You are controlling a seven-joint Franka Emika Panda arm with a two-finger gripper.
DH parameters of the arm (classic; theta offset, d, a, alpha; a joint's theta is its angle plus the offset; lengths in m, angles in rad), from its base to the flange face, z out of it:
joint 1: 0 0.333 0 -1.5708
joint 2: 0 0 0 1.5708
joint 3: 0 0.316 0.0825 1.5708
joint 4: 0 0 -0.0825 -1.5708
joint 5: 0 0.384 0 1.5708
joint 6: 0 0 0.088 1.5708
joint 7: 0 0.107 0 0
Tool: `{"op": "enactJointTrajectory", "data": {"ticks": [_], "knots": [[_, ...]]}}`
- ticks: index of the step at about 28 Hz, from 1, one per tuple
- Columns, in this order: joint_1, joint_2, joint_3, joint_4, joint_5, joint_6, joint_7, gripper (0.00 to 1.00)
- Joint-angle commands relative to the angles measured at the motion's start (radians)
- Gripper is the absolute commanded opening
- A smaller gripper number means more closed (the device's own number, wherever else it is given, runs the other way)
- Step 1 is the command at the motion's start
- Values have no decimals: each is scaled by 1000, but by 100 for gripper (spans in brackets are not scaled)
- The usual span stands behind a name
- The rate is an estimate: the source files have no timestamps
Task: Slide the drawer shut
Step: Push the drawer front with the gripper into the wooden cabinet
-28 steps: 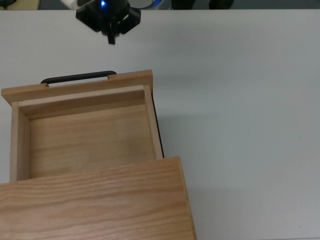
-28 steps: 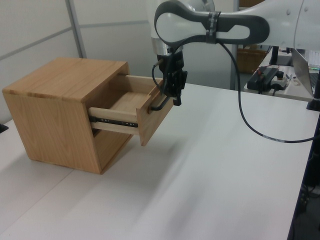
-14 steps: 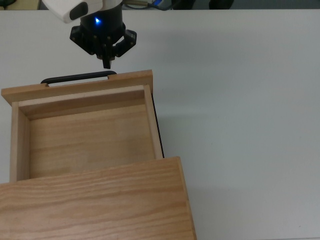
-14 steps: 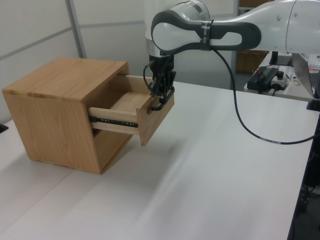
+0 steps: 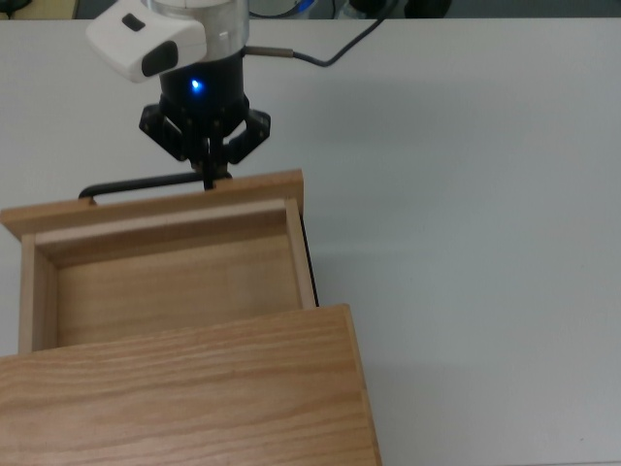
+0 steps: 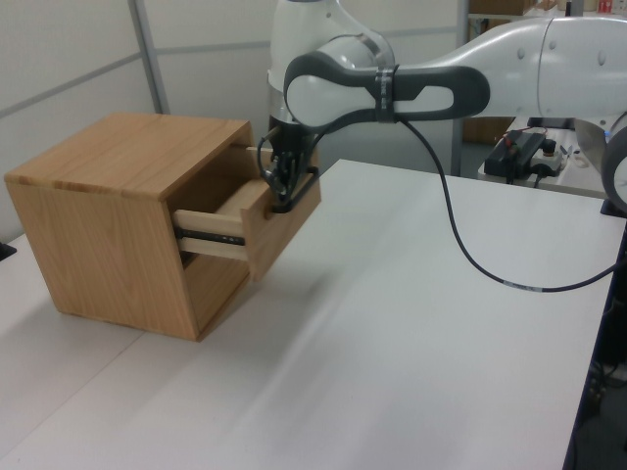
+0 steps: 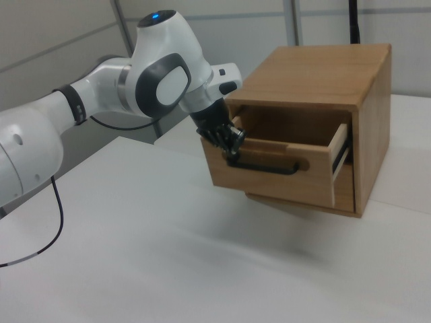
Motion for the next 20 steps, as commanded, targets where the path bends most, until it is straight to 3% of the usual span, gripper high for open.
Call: {"op": "enactJointTrajectory", "data": {"ticks": [1, 8, 20], "knots": [[11, 13, 2, -21, -12, 119, -9, 0], [31, 66, 2, -22, -15, 352, -9, 0], [56, 132, 2, -22, -38, 607, -17, 0]]}}
